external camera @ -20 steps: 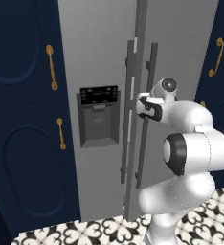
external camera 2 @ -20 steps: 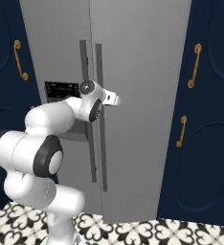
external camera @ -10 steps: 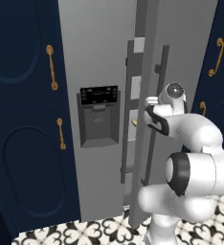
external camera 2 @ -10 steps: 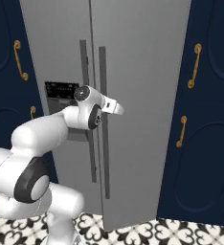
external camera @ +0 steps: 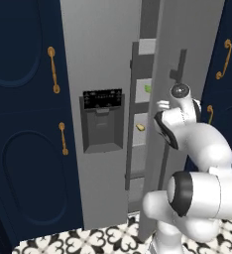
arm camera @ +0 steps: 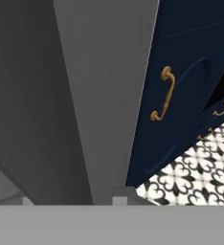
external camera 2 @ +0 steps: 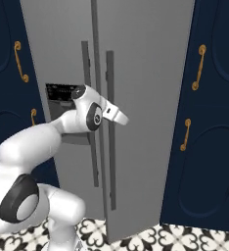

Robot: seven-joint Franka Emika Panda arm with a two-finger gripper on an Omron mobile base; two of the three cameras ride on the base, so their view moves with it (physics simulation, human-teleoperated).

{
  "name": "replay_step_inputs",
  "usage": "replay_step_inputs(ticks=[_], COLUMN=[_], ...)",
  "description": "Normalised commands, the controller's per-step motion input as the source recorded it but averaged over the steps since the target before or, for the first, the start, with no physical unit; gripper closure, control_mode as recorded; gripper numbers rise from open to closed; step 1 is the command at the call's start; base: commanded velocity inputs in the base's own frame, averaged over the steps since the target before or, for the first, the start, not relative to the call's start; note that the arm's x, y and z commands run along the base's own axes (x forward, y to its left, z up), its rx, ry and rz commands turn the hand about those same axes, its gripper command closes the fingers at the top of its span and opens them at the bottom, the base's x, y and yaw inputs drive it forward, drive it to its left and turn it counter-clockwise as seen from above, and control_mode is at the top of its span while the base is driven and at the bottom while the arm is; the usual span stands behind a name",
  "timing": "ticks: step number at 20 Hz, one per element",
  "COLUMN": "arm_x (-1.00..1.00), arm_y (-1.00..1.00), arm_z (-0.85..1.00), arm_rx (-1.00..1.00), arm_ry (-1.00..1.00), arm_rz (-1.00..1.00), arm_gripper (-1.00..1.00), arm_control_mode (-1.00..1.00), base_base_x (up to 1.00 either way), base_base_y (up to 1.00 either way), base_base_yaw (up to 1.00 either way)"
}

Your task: Grab a lemon wedge from the fridge and one ice cube from the ice bowl, and put them in the glass of lemonade.

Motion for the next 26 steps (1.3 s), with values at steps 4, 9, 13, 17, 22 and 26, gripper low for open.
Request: replay_step_inputs(ticks=[4,9,13,17,22,26], arm_x=[-0.37,-0.44,-0.61,-0.71,-0.66,-0.72], arm_y=[-1.0,-1.0,-1.0,-0.39,-0.02,0.01], arm_z=[0.0,0.0,0.14,0.87,1.0,1.0], arm_rx=[0.01,0.03,0.05,0.02,0.0,0.0], arm_ry=[0.07,0.09,0.13,0.13,0.15,0.25], arm_rz=[-0.22,-0.24,-0.21,-0.04,0.0,-0.01], arm_gripper=[1.0,1.0,1.0,1.0,1.0,1.0], arm_control_mode=[-1.0,-1.0,-1.0,-1.0,-1.0,-1.0], base_base_x=[0.0,0.0,0.0,0.0,0.0,0.0], base_base_y=[0.0,0.0,0.0,0.0,0.0,0.0], base_base_yaw=[0.0,0.0,0.0,0.0,0.0,0.0])
